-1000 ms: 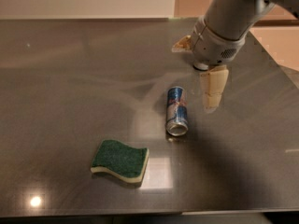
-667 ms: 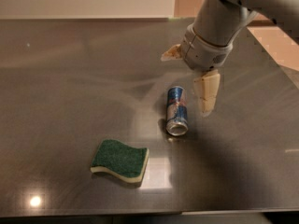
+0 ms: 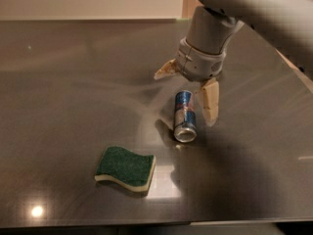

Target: Pick redbull can

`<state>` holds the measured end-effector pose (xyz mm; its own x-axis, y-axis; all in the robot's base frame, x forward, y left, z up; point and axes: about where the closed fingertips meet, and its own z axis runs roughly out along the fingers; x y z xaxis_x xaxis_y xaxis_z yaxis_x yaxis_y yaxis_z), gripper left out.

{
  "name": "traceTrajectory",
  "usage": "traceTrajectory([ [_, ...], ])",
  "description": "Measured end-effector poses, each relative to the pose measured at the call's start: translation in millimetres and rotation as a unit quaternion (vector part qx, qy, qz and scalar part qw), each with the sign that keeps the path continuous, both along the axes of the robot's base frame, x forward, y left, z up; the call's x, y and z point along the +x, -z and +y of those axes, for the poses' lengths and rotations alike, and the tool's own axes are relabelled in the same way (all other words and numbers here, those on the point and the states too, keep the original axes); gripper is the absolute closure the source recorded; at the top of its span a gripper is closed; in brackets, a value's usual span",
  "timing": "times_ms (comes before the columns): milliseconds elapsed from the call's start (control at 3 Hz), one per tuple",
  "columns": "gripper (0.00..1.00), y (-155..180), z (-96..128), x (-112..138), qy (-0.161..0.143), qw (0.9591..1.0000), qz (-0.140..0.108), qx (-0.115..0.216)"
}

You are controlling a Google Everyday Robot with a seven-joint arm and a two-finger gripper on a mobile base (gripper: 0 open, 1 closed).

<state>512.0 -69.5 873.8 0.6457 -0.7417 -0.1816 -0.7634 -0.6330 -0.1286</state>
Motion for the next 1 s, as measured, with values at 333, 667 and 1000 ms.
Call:
traceTrajectory([
  [333, 0.00, 12.5, 6.5, -6.7, -0.037, 0.9991, 0.019, -0.005],
  [667, 0.00, 24.0, 10.2, -14.0, -0.063, 0.9975, 0.030, -0.008],
  [1000, 0.07, 33.5, 10.6, -19.8, -0.084, 0.9957, 0.035, -0.016],
])
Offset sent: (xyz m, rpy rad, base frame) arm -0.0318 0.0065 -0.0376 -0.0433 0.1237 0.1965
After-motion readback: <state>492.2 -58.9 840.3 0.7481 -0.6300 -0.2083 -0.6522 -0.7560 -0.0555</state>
